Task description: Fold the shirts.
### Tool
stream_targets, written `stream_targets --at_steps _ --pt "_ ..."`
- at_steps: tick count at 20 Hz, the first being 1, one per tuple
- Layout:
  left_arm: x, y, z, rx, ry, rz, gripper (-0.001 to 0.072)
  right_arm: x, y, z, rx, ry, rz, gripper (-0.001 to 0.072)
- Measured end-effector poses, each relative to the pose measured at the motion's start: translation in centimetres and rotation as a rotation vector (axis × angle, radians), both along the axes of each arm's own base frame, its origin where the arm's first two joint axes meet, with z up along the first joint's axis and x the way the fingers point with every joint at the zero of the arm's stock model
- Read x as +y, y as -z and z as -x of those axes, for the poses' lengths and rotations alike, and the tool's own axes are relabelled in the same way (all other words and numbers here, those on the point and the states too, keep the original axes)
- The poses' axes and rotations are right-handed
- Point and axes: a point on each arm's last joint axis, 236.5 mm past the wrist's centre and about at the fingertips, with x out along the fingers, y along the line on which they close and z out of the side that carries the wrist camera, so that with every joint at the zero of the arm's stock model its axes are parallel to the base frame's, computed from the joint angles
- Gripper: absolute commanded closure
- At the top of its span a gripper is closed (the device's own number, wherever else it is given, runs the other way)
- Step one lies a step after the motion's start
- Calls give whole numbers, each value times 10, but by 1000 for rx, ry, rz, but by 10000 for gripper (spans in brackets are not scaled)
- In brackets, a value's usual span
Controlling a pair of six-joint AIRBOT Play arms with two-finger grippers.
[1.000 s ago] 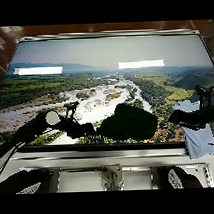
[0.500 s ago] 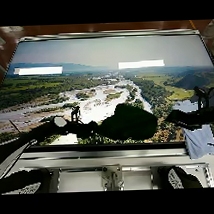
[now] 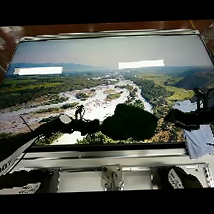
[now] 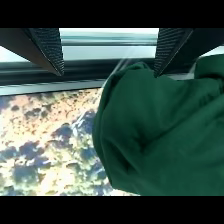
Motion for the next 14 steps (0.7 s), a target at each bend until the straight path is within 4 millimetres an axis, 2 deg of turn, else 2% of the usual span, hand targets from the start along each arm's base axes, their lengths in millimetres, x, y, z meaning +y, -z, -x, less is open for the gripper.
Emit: stream_targets --at_steps 4,8,10,11,12,14 --pt "-4 -13 -5 -34 12 21 673 22 28 5 73 17 -122 32" --pt "-8 -33 -9 -89 29 48 673 27 57 -6 100 64 -176 36" --pt "-9 -42 -11 -112 30 59 673 30 69 -15 104 95 -212 149" --pt "-9 -45 -12 -123 28 61 673 32 75 -19 108 102 -231 328" --pt "-9 -48 -13 -131 27 63 673 34 81 -21 116 108 -249 627" --pt "-9 -52 -15 -145 24 67 675 37 89 -23 130 110 -270 649"
